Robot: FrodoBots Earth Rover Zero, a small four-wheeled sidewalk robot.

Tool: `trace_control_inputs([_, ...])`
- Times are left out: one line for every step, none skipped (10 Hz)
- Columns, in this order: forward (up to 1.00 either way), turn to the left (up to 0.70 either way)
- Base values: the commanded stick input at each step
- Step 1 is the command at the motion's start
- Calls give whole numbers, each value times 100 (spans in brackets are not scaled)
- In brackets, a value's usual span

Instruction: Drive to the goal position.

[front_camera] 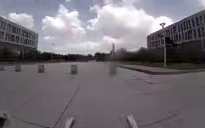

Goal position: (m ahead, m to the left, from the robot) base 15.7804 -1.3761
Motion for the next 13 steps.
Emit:
trace_control_inputs([70,0])
trace_control_inputs([70,0])
trace_control_inputs([70,0])
trace_control_inputs([70,0])
trace_control_inputs([70,0])
trace_control_inputs([70,0])
trace_control_inputs([70,0])
trace_control_inputs([70,0])
trace_control_inputs([70,0])
trace_control_inputs([70,0])
trace_control_inputs([70,0])
trace_control_inputs([70,0])
trace_control_inputs([70,0])
